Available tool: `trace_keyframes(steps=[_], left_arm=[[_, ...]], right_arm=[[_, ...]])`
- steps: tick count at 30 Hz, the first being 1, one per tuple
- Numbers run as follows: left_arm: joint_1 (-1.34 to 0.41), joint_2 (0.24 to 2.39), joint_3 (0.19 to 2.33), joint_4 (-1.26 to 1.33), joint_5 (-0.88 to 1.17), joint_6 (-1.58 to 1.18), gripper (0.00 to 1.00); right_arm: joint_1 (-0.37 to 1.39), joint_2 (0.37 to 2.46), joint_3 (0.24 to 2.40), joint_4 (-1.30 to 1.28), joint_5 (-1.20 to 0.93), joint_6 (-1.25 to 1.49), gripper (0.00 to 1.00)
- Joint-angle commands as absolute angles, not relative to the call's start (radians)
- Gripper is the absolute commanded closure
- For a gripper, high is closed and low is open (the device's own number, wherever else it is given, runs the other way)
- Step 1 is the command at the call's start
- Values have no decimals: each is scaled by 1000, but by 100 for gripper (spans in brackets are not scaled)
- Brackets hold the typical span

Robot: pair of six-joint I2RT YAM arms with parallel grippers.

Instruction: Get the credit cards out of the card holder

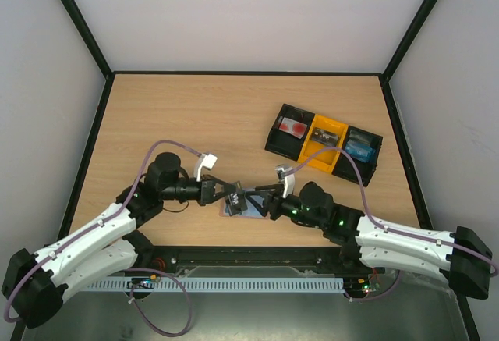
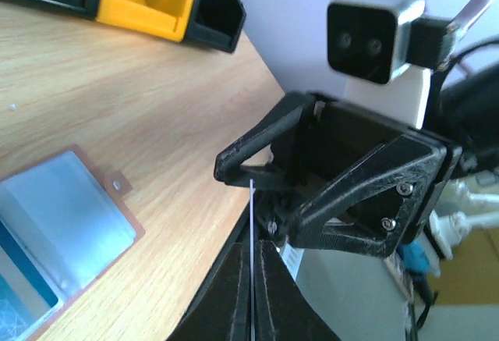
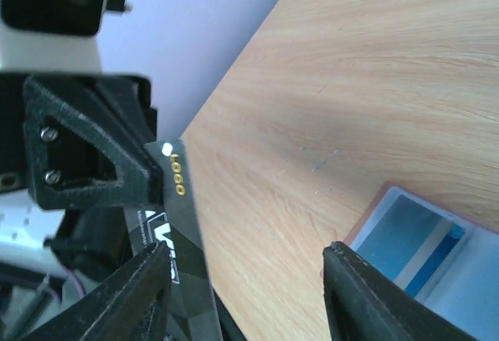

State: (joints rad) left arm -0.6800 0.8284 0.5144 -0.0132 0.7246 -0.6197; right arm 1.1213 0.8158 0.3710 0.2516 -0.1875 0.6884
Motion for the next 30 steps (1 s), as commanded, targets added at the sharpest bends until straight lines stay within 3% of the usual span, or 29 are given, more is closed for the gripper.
trace_keyframes(steps=[1,4,6,12,21,27,30], left_arm=[[-680,834,465,193,598,-778,97],[-680,851,445,253,501,-829,97],[-680,863,420,336,470,-909,97],[-698,899,378,551,359,-1027,97],[-777,933,278,970,202,-1170,97],[-796,974,217,1121,174,-1246,97],[-800,982,193,1190,154,-1250,97]], right_arm=[[1125,785,287,444,0,973,45],[1126,772,213,529,73,1145,34],[1126,780,166,660,72,1209,33],[1126,855,227,711,57,1217,35],[1126,990,261,906,8,1272,52],[1126,969,279,881,28,1283,64],[1126,953,277,871,28,1299,65]])
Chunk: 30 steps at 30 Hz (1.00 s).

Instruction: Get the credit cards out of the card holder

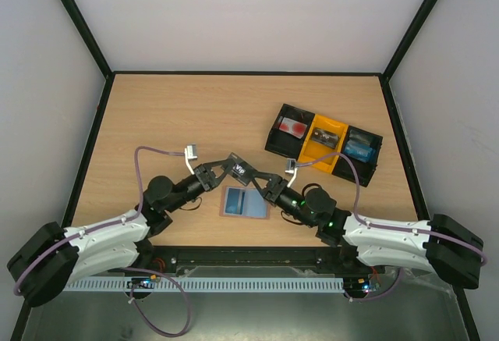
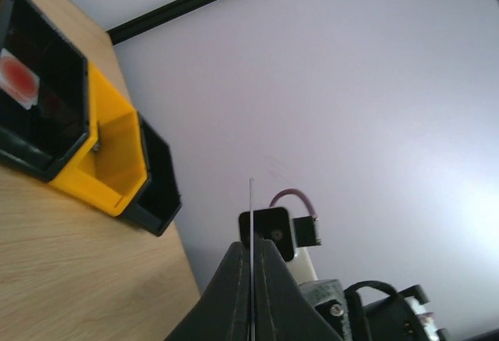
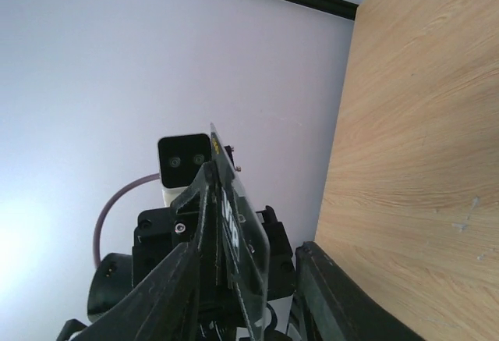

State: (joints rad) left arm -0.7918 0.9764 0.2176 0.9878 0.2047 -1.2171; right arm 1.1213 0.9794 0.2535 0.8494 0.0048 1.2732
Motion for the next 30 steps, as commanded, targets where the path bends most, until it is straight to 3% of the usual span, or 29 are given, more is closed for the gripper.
trace_keyframes(steps=[1,7,21,25,27,30], left_arm=[[-803,984,190,1203,147,-1250,97],[-819,1017,191,1260,130,-1241,97],[-827,1051,190,1272,112,-1220,97],[-828,1048,194,1257,114,-1219,97],[-827,1044,198,1225,118,-1218,89],[-827,1021,198,1167,116,-1216,50]], right_arm=[[1126,949,274,876,22,1304,65],[1126,965,287,867,-28,1314,66],[1127,989,267,943,-69,1324,97],[1126,959,259,923,-53,1299,98],[1126,938,259,890,-35,1283,98],[1126,889,259,803,1,1227,98]])
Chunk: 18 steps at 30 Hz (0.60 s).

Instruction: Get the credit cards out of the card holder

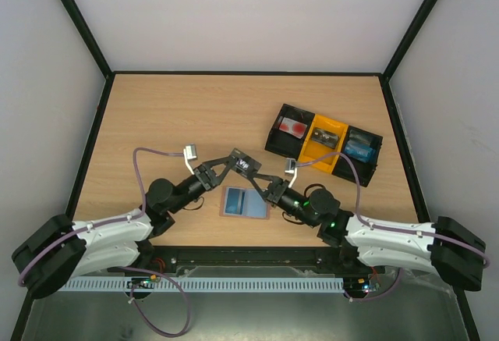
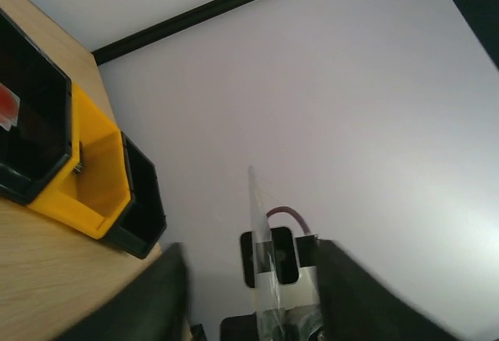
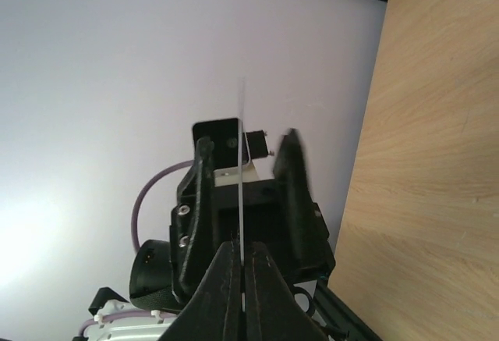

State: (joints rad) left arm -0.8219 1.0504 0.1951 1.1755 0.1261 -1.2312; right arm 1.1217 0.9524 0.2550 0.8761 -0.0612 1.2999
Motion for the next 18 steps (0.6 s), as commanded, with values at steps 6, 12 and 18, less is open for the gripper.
trace_keyframes(steps=[6,12,18], left_arm=[[-827,906,221,931,109,-1132,5],[-825,761,317,502,35,-986,0],[-825,636,428,159,8,-784,0]], right_arm=[[1124,750,291,529,66,1103,98],[1088,710,361,311,54,986,98],[952,704,416,142,4,887,98]])
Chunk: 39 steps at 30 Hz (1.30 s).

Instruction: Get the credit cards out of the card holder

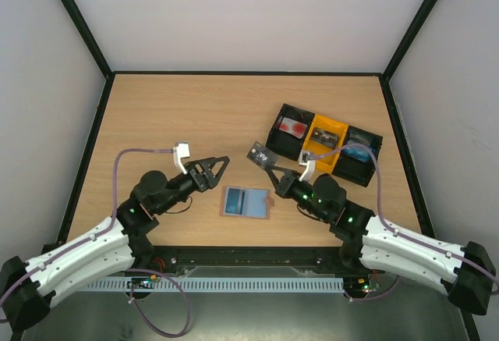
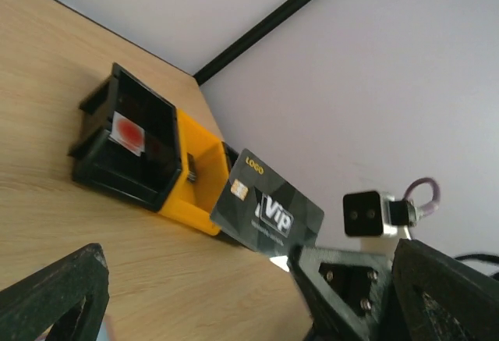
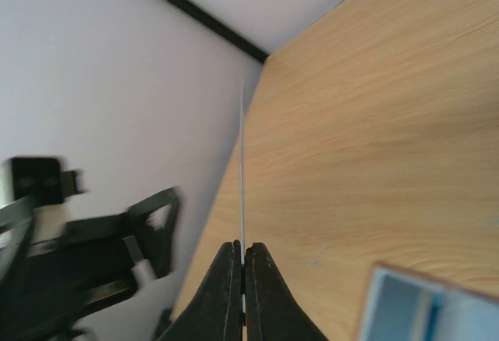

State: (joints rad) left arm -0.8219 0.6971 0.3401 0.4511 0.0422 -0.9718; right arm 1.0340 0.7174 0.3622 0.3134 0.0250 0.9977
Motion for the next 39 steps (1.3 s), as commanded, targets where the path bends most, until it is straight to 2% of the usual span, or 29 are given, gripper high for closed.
trace_keyframes(steps=[1,6,12,24,31,39], left_arm=[[-825,627,452,91,17,-747,0],[-825,622,559,-121,28,-594,0],[-824,637,630,-248,11,-474,0],[-824,631,590,-297,3,-397,0],[-823,626,589,-294,-1,-392,0],[-823,615,591,-301,4,-387,0]], right_arm=[[920,707,435,108,-4,866,98],[787,735,552,-82,-26,743,98],[629,792,658,-239,-87,647,98],[264,974,743,-308,-347,595,98],[71,1057,800,-367,-418,531,98],[21,1232,846,-399,-446,497,98]])
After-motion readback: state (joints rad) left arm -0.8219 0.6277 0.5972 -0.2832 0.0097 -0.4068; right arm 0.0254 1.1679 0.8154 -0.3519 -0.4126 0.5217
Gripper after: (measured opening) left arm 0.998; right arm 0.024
